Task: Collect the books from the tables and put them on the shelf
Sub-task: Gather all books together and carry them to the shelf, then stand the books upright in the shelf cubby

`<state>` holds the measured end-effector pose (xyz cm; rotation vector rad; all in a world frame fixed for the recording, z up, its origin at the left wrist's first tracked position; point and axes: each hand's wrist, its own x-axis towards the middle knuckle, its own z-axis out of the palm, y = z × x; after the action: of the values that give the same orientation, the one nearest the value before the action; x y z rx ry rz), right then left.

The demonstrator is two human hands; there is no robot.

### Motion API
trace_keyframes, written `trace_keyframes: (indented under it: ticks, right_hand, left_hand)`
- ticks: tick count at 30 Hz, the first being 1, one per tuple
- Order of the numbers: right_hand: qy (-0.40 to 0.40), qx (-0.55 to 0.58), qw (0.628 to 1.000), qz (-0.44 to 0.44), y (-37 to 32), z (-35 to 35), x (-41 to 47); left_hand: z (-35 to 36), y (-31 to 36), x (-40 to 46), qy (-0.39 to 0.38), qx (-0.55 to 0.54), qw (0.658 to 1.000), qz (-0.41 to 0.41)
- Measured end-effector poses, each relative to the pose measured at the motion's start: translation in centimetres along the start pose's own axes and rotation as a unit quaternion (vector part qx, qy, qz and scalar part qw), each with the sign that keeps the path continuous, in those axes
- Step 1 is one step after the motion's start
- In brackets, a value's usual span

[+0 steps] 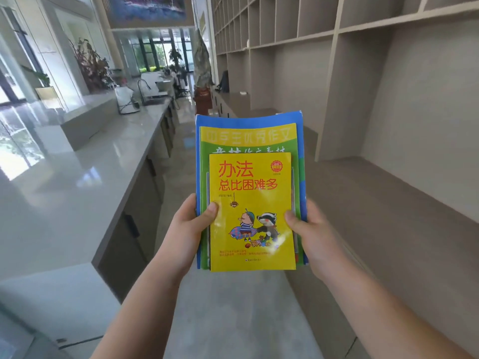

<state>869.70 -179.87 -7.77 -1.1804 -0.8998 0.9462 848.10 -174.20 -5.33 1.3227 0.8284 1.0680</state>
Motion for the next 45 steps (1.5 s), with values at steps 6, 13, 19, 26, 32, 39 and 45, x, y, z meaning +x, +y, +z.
trace_keyframes:
  ticks: [6,13,19,26,32,39,45]
  right_hand:
    - [-0.029,0.026,0.999,0.015,0.7,0.5,13.9]
    - [0.022,0.048,0.999,0.002,4.0,2.0,30.7]
    - [0.147,0.057,0.987,-0.016,4.6,0.9,42.6]
    - [0.306,0.041,0.951,-0.030,4.0,-7.2,48.9]
    - [0.373,0.023,0.926,-0.050,3.7,-15.6,52.7]
    - [0.428,0.072,0.899,-0.055,3.6,-21.7,57.5]
    - [0.473,0.105,0.873,-0.060,4.3,-25.0,59.5]
  left_hand:
    - [-1.1,-1.1,13.5,0.009,-0.010,1.000,0.006]
    - [-3.8,-4.8,33.2,-0.049,-0.019,0.999,-0.004]
    - [-1.6,-5.6,50.7,-0.157,0.005,0.987,-0.027]
    - [9.8,-8.8,64.2,-0.319,-0.006,0.947,-0.039]
    - [20.5,-11.4,71.6,-0.441,0.020,0.897,-0.018]
    - [29.6,-13.3,79.2,-0.531,0.033,0.847,-0.019]
    - [36.3,-16.3,84.4,-0.629,0.010,0.764,-0.147]
